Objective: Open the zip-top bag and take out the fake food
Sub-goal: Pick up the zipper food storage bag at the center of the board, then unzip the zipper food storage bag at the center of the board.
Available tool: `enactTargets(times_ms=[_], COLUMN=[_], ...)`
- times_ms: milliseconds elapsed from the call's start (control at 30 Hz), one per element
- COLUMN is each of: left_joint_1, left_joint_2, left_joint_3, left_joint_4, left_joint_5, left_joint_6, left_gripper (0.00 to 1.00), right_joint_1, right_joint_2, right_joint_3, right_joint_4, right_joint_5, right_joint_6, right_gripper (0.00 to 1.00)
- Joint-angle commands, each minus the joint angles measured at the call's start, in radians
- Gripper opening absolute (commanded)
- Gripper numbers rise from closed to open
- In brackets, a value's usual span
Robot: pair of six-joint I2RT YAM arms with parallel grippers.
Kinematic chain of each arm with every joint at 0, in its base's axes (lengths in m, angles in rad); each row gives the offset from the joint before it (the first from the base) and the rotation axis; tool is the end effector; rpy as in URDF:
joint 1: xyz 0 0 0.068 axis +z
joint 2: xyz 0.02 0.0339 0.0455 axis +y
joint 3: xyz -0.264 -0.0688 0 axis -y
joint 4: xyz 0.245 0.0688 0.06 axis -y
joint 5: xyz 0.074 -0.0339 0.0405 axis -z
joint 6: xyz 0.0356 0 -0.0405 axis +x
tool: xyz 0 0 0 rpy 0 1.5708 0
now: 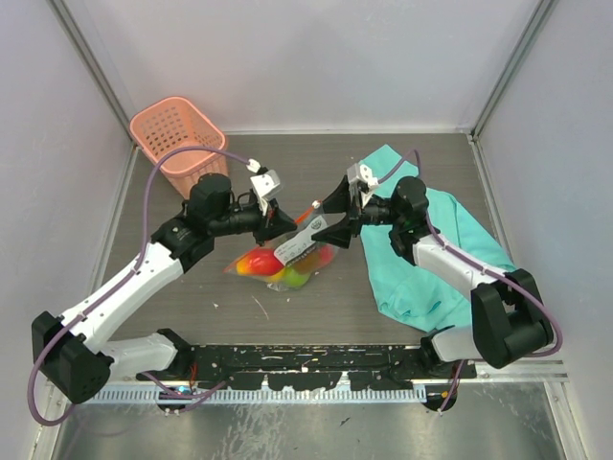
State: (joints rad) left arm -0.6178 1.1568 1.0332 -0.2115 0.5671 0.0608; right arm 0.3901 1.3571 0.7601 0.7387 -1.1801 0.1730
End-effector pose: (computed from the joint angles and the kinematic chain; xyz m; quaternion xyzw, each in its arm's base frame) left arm 0.2030 -0.1677 0.3503 0.4133 0.6840 -0.3722 0.4720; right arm 0.2530 0.1396 0.2958 -0.4768 0.4957 0.5246 0.5016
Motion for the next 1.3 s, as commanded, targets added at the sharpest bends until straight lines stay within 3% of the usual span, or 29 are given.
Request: enactTargets(times_ms=[0,167,400,500,533,667,733,767,933,1033,1200,1267], left_joint_1=[-0.004,-0.005,-0.004,-0.005,-0.005,-0.003,-0.003,-0.002,0.015,0.015,0.015,0.013], left_joint_2=[-0.047,-0.066,-0.081,-0.087,-0.092,-0.154,-0.189,-0.201,-0.162,-0.116,-0.051,-0.03], left_joint_3=[-0.017,-0.048,-0.105,-0.154,-0.174,-0.23,-0.239,-0.232,-0.077,-0.025,0.055,0.082], left_joint_4=[0.116,0.145,0.214,0.317,0.345,0.373,0.379,0.372,0.199,0.182,0.139,0.137], left_joint_5=[0.041,0.043,0.022,-0.013,-0.033,-0.14,-0.172,-0.187,-0.175,-0.143,-0.137,-0.127], left_joint_6=[-0.034,-0.058,-0.133,-0.273,-0.331,-0.498,-0.534,-0.548,-0.608,-0.642,-0.665,-0.671], left_gripper=[0.0,0.0,0.0,0.02,0.09,0.55,0.76,0.83,0.87,0.9,0.88,0.82], right_joint_1=[0.008,0.021,0.018,0.01,0.008,0.004,0.001,0.001,-0.004,-0.01,-0.026,-0.036], right_joint_2=[0.013,0.017,0.008,0.003,0.001,-0.007,-0.011,-0.014,-0.014,-0.018,-0.035,-0.039], right_joint_3=[0.008,0.004,0.032,0.093,0.119,0.227,0.258,0.265,0.284,0.296,0.322,0.331], right_joint_4=[0.068,0.068,-0.029,-0.218,-0.292,-0.638,-0.719,-0.738,-0.791,-0.813,-0.854,-0.866], right_joint_5=[0.017,0.018,0.007,-0.021,-0.034,-0.041,-0.042,-0.042,-0.053,-0.054,-0.059,-0.066], right_joint_6=[0.02,0.015,-0.024,-0.119,-0.161,-0.377,-0.429,-0.441,-0.472,-0.477,-0.484,-0.484], right_gripper=[0.71,0.5,0.02,0.01,0.01,0.01,0.01,0.01,0.01,0.01,0.01,0.01])
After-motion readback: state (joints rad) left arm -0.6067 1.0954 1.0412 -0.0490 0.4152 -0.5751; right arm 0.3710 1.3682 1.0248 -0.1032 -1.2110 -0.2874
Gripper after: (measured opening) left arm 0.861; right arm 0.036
